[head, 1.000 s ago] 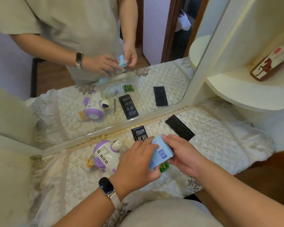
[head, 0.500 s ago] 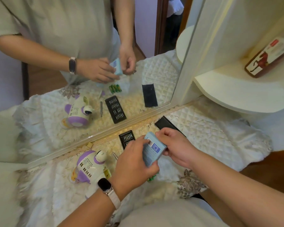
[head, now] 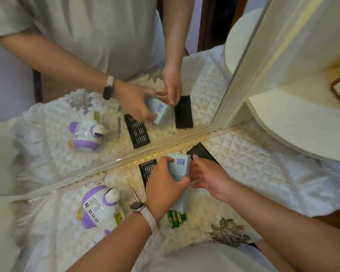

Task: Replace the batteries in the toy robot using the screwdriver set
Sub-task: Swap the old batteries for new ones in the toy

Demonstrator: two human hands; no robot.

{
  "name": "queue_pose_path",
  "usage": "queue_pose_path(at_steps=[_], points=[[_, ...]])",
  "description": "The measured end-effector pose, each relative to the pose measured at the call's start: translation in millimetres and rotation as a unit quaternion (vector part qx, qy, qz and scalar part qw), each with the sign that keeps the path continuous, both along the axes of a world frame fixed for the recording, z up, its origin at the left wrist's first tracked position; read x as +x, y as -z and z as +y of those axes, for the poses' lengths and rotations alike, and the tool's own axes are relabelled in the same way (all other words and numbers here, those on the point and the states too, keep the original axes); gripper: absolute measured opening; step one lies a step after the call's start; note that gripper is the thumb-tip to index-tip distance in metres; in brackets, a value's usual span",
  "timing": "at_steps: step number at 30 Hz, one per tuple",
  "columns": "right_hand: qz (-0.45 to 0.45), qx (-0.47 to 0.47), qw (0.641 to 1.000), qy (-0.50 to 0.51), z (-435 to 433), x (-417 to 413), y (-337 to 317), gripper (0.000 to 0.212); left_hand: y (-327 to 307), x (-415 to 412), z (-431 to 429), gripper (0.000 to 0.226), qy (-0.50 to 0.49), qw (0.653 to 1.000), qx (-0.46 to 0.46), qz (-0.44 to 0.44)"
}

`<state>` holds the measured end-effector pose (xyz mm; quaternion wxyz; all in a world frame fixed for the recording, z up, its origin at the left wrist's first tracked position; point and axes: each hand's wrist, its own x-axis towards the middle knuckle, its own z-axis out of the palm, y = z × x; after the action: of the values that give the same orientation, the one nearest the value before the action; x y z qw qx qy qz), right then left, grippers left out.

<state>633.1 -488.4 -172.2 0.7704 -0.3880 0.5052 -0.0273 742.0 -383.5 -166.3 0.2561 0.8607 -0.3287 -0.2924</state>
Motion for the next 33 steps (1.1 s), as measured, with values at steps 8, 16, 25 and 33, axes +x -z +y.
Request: queue_pose_path(at_steps=[8, 16, 25, 33], points=[[0.066, -0.147, 0.974, -0.158, 1, -7, 38, 0.018, 44, 8, -27, 0.05, -0.125, 0.988, 0.008, 0.093], [0.124, -0.329, 0.876, -0.33, 1, -5, 50, 0.029, 64, 12, -33, 0.05, -0.087, 0.993, 0.043, 0.069], [0.158, -0.396, 0.832, -0.355, 19, -14, 41, 0.04, 40, 7, 36, 0.042, -0.061, 0.992, -0.001, 0.108], [0.126, -0.445, 0.765, -0.449, 85, -44, 39, 0.033, 53, -25, 139, 0.015, -0.115, 0.991, 0.029, 0.062]])
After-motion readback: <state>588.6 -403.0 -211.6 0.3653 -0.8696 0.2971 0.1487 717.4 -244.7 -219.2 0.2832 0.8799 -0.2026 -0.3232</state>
